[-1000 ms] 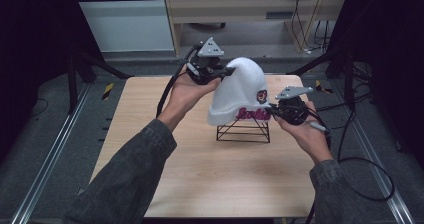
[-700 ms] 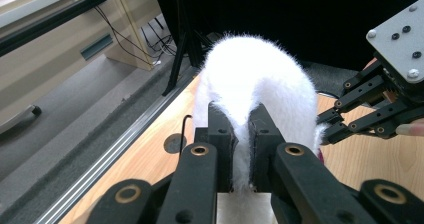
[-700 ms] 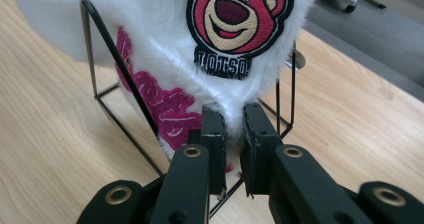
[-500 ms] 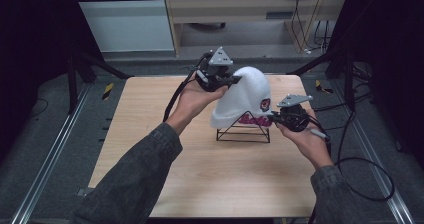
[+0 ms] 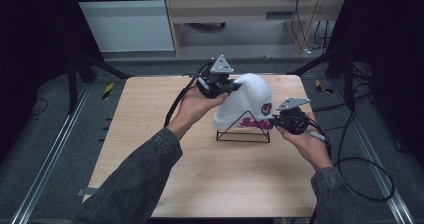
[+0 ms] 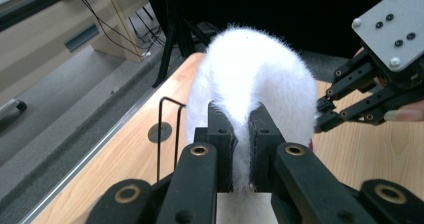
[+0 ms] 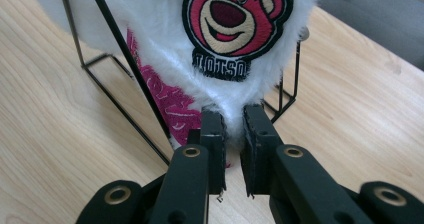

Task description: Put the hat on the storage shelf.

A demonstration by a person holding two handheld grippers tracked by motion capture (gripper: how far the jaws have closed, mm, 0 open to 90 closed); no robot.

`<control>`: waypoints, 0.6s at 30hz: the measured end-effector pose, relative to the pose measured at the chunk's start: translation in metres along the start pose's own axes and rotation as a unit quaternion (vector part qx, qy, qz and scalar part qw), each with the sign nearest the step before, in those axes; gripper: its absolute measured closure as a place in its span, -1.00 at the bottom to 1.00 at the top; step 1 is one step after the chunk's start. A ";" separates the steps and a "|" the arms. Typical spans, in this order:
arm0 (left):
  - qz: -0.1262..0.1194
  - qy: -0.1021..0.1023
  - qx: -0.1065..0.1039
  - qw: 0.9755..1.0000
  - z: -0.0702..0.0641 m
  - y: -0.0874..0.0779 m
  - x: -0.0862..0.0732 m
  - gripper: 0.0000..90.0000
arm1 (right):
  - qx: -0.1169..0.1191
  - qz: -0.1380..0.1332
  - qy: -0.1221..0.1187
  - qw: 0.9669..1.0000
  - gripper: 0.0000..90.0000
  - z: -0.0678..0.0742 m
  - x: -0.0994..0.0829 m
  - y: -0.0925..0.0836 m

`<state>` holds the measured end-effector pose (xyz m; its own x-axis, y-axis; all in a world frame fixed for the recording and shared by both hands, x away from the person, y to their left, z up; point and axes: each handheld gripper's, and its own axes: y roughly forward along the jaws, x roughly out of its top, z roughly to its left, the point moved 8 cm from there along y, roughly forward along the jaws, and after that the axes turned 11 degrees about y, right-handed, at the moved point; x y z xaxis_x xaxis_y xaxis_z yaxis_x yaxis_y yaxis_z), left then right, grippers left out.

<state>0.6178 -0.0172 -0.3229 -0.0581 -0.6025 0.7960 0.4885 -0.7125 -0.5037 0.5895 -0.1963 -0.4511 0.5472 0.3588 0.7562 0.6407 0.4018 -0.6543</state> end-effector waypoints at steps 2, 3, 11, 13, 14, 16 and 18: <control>0.003 -0.001 -0.002 1.000 -0.002 0.002 -0.004 0.85 | -0.001 0.003 0.003 1.000 0.81 -0.001 -0.003 0.002; 0.003 -0.001 -0.002 1.000 -0.002 0.002 -0.004 0.85 | -0.001 0.003 0.003 1.000 0.81 -0.001 -0.003 0.002; 0.012 0.000 -0.006 1.000 -0.008 0.010 -0.014 0.85 | -0.009 0.014 -0.003 1.000 0.81 -0.003 -0.011 0.009; 0.010 -0.001 -0.007 1.000 -0.009 0.010 -0.015 0.85 | -0.010 0.014 -0.002 1.000 0.81 -0.002 -0.012 0.009; 0.011 0.000 -0.007 1.000 -0.010 0.011 -0.017 0.85 | -0.010 0.016 -0.002 1.000 0.81 -0.003 -0.012 0.009; 0.014 0.002 -0.004 1.000 -0.010 0.011 -0.020 0.85 | -0.010 0.015 -0.002 1.000 0.80 -0.002 -0.012 0.009; 0.012 -0.002 -0.006 1.000 -0.010 0.011 -0.022 0.85 | -0.011 0.015 -0.004 1.000 0.80 -0.001 -0.011 0.009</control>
<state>0.6160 -0.0148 -0.3490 -0.0429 -0.6177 0.7853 0.4787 -0.7026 -0.5265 0.5899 -0.1974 -0.4654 0.5625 0.3764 0.7362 0.6358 0.3723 -0.6761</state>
